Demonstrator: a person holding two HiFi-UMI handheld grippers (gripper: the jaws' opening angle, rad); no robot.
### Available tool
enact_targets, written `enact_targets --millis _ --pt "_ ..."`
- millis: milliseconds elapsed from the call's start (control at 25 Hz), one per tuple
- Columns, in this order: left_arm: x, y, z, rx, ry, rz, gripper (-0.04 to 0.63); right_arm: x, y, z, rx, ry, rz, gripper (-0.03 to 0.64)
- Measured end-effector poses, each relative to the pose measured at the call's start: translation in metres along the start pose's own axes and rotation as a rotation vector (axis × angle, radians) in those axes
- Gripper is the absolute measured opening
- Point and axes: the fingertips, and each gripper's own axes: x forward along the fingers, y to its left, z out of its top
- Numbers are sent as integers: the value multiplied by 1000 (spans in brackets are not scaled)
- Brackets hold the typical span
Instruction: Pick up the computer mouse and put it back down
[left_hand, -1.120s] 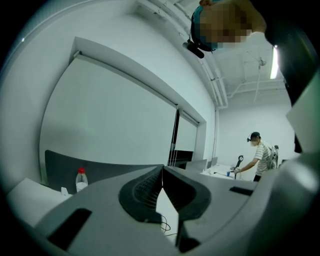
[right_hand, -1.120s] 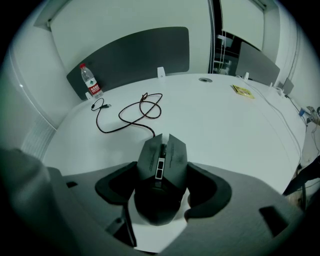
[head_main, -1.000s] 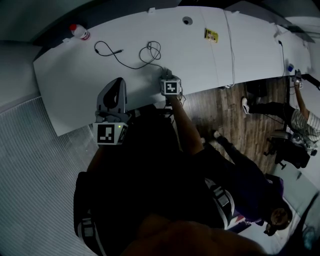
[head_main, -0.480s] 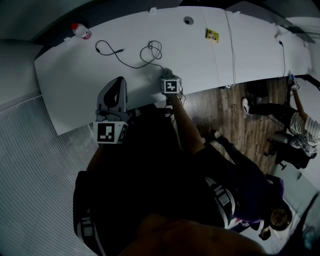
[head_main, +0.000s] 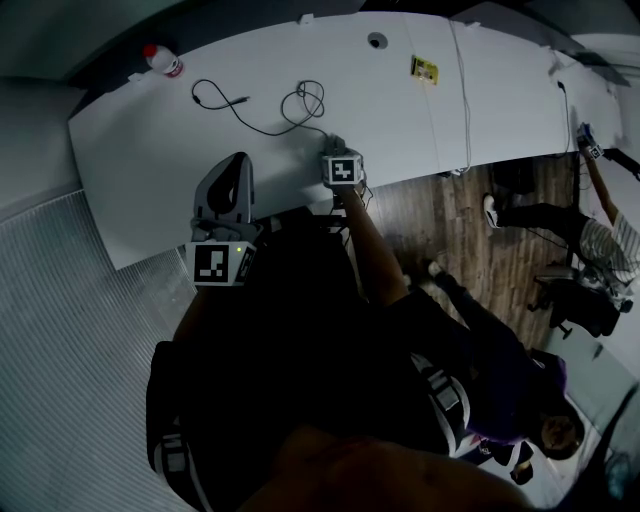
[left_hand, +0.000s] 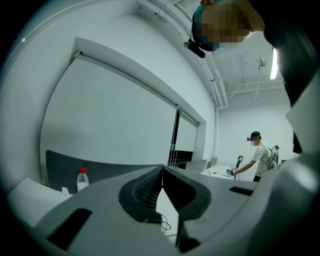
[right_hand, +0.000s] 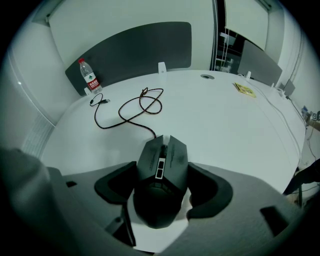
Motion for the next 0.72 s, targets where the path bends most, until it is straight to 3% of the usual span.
enact_targets --millis 720 --pt "0 0 3 3 -5 -14 6 -10 -2 11 -13 -10 -1 305"
